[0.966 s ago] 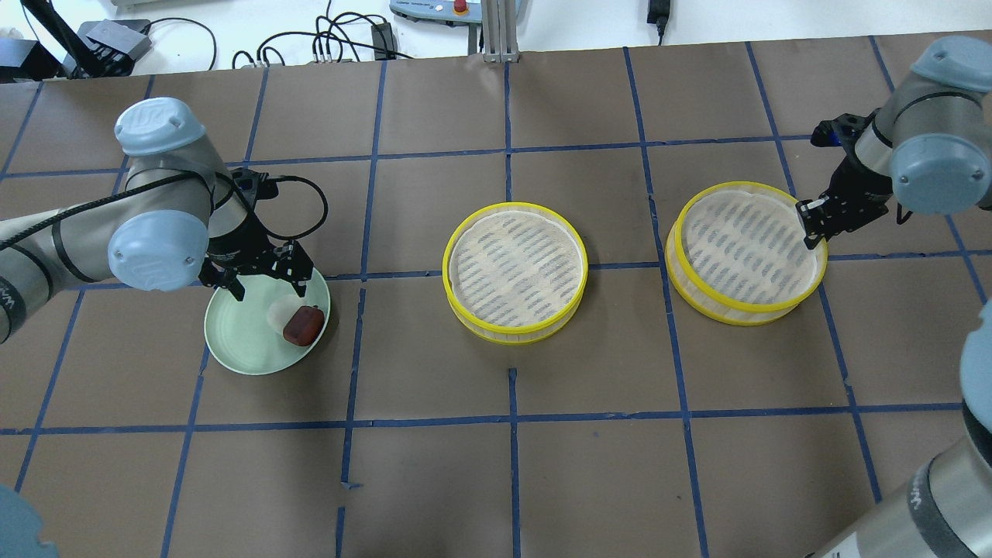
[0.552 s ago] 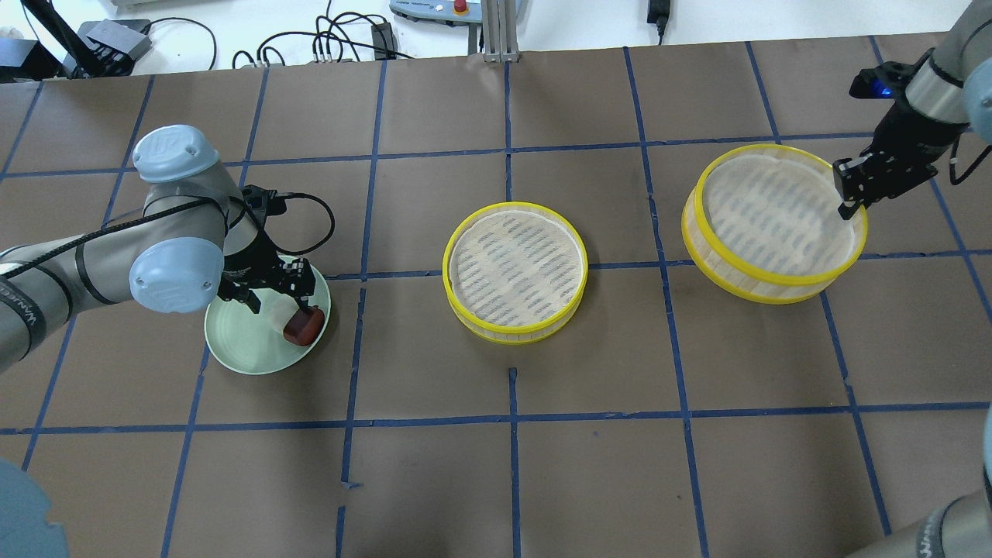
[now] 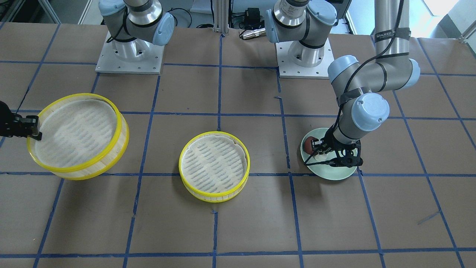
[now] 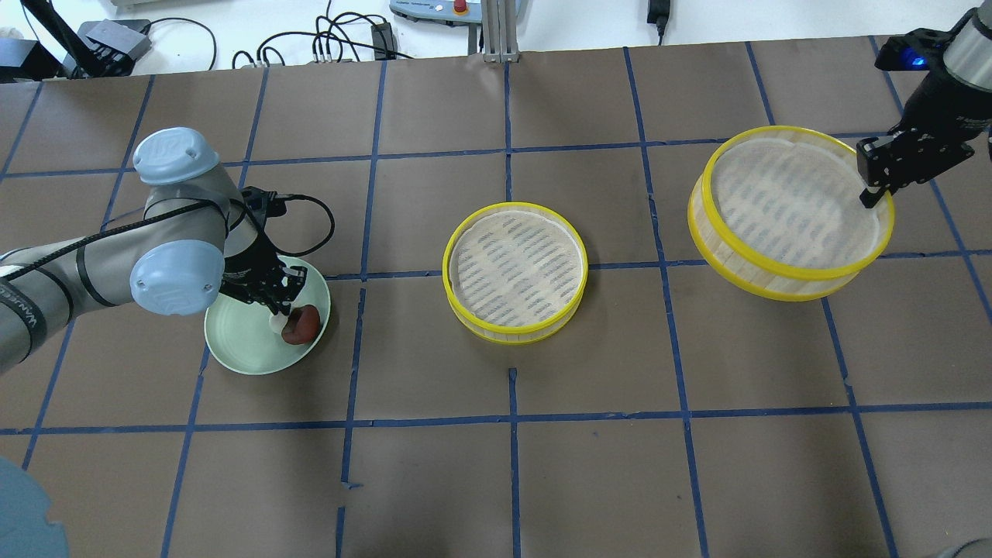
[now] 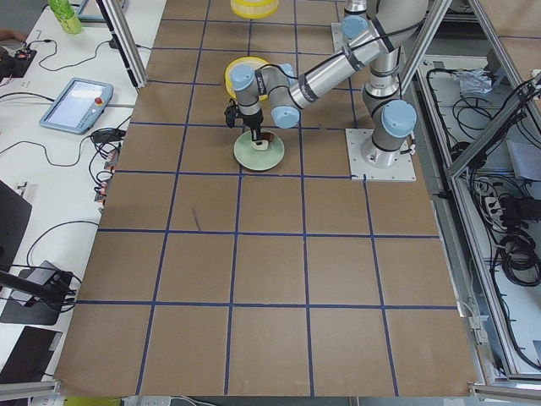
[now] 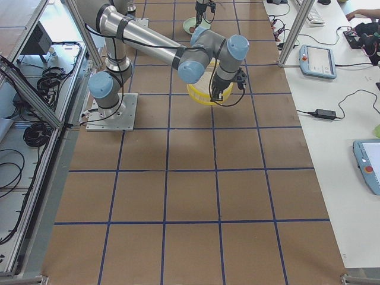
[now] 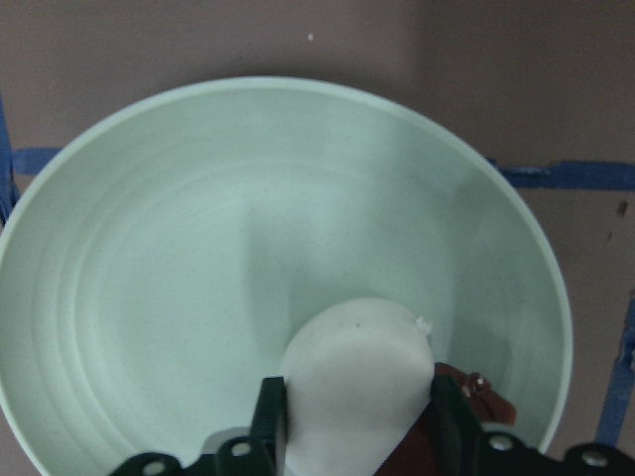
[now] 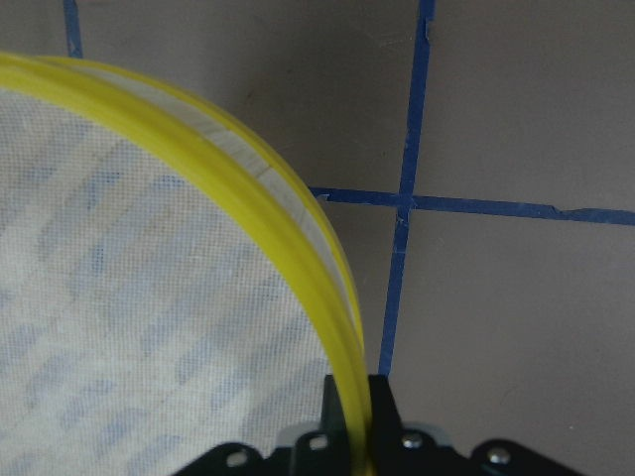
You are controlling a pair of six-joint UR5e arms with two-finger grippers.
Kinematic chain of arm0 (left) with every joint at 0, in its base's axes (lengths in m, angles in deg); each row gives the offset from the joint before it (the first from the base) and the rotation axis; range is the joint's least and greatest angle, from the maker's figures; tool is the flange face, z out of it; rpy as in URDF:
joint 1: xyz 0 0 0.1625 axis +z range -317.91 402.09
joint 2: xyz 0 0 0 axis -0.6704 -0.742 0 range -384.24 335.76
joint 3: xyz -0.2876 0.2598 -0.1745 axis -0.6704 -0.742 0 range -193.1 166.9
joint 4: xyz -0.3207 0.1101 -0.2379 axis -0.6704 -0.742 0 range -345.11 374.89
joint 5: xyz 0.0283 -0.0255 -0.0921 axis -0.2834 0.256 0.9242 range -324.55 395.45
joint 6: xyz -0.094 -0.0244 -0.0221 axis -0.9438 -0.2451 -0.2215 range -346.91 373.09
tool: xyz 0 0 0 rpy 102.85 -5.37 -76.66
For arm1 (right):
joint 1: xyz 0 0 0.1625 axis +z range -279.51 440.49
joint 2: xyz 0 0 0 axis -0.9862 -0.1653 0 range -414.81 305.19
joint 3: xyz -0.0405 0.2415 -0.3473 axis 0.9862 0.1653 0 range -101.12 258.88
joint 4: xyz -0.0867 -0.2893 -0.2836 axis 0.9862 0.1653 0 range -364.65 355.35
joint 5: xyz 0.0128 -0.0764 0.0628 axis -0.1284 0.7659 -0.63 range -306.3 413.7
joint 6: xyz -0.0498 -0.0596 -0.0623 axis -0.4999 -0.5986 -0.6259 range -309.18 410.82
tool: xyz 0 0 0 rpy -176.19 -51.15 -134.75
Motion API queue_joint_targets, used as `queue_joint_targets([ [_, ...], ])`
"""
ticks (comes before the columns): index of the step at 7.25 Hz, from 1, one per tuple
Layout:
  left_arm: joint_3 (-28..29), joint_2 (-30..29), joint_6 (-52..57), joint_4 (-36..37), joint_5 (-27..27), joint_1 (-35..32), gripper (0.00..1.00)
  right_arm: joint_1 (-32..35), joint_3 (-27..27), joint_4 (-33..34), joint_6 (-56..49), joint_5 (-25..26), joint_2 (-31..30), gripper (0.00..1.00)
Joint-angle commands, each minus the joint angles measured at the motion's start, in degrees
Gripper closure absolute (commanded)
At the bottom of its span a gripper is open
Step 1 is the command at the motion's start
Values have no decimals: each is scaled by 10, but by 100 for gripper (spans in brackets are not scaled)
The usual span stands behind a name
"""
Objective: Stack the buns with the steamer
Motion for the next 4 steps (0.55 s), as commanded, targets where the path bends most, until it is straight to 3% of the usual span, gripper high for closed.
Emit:
queue_joint_targets([
  [1, 12, 5, 0, 1, 0, 0, 98, 2, -3, 2, -1, 0, -1, 94],
  [4, 40, 61, -15, -16, 2, -9, 98, 4, -3, 3, -3, 2, -2, 95],
])
